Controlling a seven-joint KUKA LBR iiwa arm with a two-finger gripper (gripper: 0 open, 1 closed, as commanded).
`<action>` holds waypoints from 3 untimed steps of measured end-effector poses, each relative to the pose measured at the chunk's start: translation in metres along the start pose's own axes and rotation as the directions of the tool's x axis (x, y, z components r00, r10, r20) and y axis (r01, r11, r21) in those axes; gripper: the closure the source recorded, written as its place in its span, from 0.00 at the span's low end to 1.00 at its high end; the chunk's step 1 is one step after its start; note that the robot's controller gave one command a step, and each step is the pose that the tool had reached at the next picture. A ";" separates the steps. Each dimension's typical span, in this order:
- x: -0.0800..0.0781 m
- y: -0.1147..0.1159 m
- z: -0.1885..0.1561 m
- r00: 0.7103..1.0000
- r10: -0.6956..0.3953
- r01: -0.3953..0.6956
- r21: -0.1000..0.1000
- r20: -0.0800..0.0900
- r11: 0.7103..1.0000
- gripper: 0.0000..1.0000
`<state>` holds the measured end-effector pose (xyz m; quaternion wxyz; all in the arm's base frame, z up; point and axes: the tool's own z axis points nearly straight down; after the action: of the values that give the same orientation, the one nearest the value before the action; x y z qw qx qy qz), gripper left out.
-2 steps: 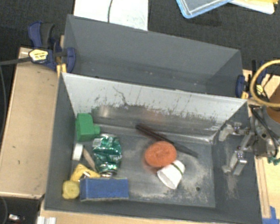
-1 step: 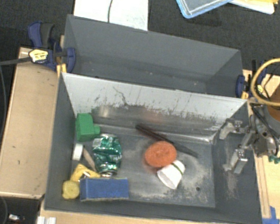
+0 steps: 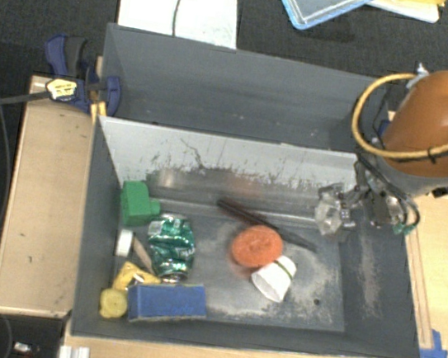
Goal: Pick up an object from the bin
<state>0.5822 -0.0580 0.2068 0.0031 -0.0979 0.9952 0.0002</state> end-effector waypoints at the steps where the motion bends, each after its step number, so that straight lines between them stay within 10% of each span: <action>1: 0.000 0.000 0.000 1.000 -0.001 0.001 0.001 0.000 1.000 1.00; 3: -0.001 0.048 0.032 0.996 0.090 -0.090 0.001 0.003 0.996 1.00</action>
Offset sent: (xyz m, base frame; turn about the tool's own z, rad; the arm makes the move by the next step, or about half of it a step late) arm -0.0168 0.0294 -0.0238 0.0746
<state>0.5746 -0.0108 0.1747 0.0047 -0.0530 0.9986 0.0001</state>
